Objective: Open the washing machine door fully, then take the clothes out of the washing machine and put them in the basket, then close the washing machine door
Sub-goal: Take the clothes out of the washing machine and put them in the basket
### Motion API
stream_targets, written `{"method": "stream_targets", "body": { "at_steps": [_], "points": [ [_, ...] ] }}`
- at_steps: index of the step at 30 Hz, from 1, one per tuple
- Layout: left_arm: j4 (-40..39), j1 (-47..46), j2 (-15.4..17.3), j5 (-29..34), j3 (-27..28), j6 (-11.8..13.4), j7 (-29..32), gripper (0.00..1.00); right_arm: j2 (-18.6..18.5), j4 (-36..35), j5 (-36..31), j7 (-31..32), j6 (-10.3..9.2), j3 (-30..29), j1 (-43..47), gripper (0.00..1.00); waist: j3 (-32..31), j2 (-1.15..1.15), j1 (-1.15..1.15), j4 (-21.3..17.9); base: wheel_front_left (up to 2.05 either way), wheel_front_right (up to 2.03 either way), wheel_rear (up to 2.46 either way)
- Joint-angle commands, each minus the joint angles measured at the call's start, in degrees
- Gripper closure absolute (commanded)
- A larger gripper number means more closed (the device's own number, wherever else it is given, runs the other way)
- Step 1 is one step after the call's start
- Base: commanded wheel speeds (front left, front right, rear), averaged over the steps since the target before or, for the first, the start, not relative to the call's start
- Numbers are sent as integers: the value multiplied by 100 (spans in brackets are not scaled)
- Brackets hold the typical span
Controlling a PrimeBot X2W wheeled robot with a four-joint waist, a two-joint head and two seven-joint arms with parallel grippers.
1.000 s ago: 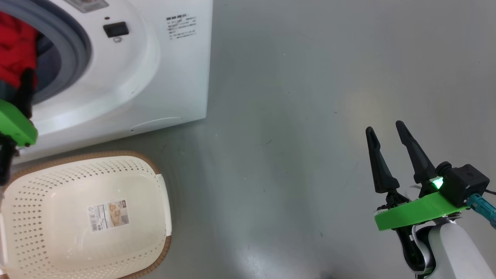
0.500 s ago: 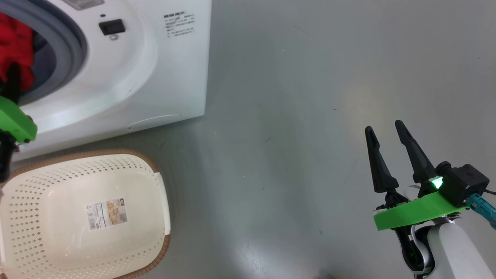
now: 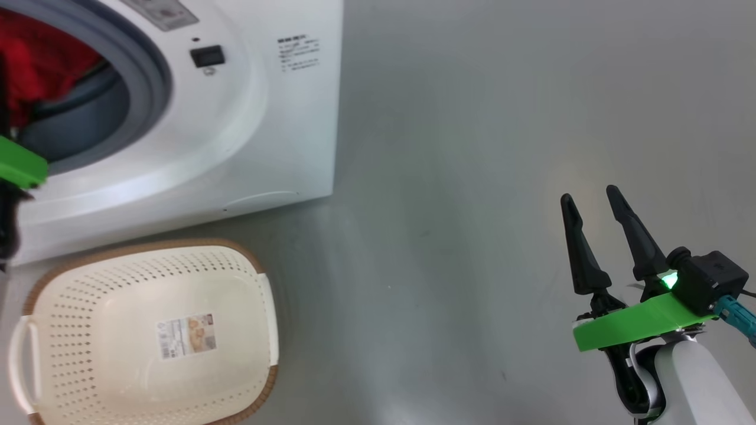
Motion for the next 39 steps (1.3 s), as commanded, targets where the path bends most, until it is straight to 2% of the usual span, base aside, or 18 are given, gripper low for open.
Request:
{"method": "stream_targets", "body": {
  "at_steps": [1,4,5,9,18,29,39],
  "points": [
    [-348,155,265,269,528,8,-67,100,-93,-110,-35,-37,36,63,41,0,-213,-1,0,172,0,0,0],
    [-917,597,43,729,1389,8,-68,100,-123,-92,-36,-37,36,37,108,0,-391,-1,0,277,0,0,0],
    [-917,597,43,729,1389,8,-68,100,-123,-92,-36,-37,36,37,108,0,-391,-1,0,277,0,0,0],
    [-1635,1224,-347,1354,2240,8,-69,100,-159,-64,-31,-37,36,38,191,0,-587,-1,0,388,0,0,0],
    [-3453,2399,-1100,2289,3409,8,-69,100,-197,-28,-11,-37,36,-11,385,0,-879,-1,0,551,0,0,0],
    [-5659,3450,-1684,2887,3841,8,-70,100,-211,-31,8,-37,36,-69,531,0,-1038,-1,0,710,0,0,0],
    [-7185,3921,-2026,2999,3901,8,-70,100,-253,-41,16,-37,36,-58,570,0,-1067,-1,0,803,0,0,0]
  ]
}}
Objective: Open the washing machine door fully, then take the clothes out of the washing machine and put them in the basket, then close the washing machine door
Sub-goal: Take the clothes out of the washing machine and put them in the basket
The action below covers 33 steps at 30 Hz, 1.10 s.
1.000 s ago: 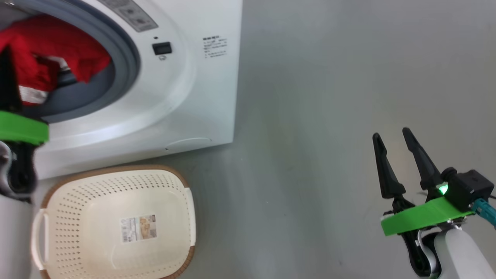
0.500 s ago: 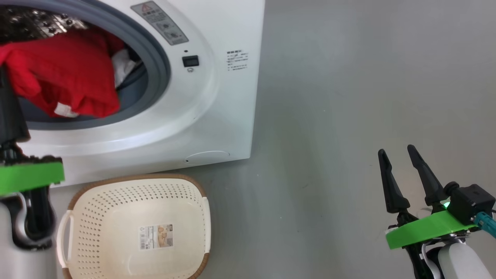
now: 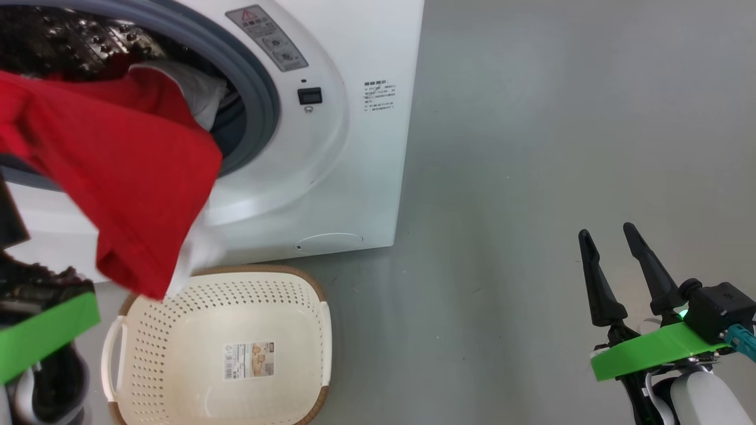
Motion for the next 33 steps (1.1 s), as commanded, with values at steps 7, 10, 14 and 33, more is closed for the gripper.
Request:
{"method": "stream_targets", "body": {
  "at_steps": [7,10,14,33],
  "points": [
    [-1052,251,0,339,182,4,-26,100,-95,-130,18,-37,36,123,62,0,3,0,0,22,0,0,0],
    [-1070,331,7,440,103,4,-26,100,-98,-128,19,-37,36,117,71,0,1,0,0,34,0,0,0],
    [-858,487,-76,402,46,4,-26,100,-101,-112,19,-37,36,138,62,0,0,0,0,39,0,0,0],
    [2337,1036,-185,846,-431,4,-26,100,-119,-153,34,-37,36,229,-48,0,291,0,0,-156,0,0,0]
  ]
}}
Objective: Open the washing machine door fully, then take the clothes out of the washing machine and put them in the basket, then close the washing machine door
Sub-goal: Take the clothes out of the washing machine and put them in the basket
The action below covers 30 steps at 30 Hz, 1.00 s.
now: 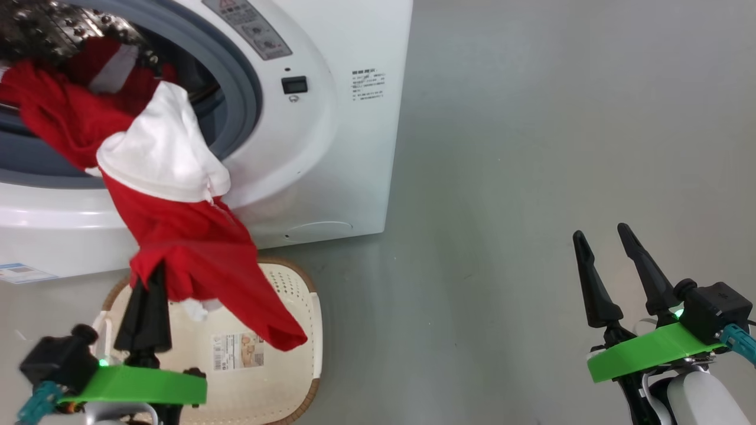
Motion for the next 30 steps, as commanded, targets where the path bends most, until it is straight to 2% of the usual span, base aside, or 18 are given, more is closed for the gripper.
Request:
{"method": "stream_targets", "body": {
  "at_steps": [1,18,30],
  "points": [
    [67,-93,112,95,170,4,-28,100,-81,-147,1,-37,36,117,-49,0,50,0,0,-33,0,0,0],
    [2812,-951,281,271,26,4,-28,100,-89,-229,-29,-37,36,143,-277,0,628,0,0,-170,0,0,0],
    [4096,-1750,520,306,-47,4,-28,100,-81,-346,-47,-37,36,164,-513,0,1279,0,0,-369,0,0,0]
  ]
}}
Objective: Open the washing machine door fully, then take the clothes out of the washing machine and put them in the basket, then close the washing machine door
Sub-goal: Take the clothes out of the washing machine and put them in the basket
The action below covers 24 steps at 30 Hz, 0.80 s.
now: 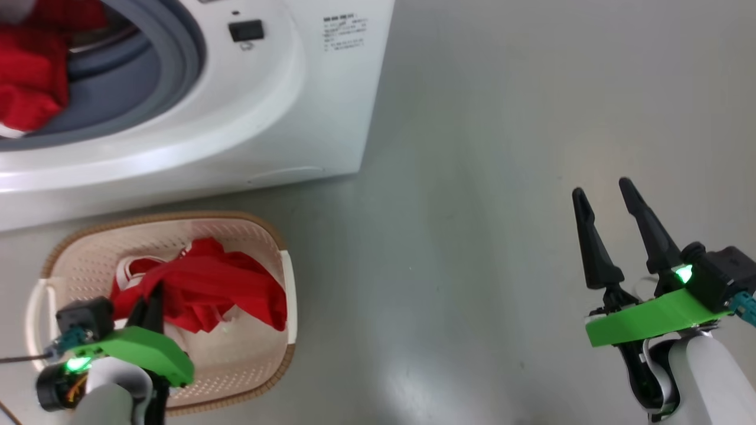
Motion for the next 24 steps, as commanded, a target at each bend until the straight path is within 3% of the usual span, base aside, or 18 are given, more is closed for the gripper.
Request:
{"method": "stream_targets", "body": {
  "at_steps": [1,17,19,21,24],
  "points": [
    [13,-25,219,59,130,4,-35,100,-45,-155,-47,-37,36,114,-36,0,216,0,0,-108,0,0,0],
    [1351,-1012,535,206,-101,4,-35,100,95,-305,-91,-37,36,83,-355,0,996,0,0,-213,0,0,0],
    [1418,-1101,556,209,-114,4,-35,94,107,-313,-98,-37,36,83,-392,0,1043,0,0,-209,0,0,0],
    [1464,-1163,575,205,-122,4,-35,76,117,-314,-105,-37,36,82,-420,0,1070,0,0,-208,0,0,0],
    [1528,-1206,582,194,-116,4,-35,61,132,-302,-115,-37,36,88,-444,0,1067,0,0,-202,0,0,0]
  ]
}}
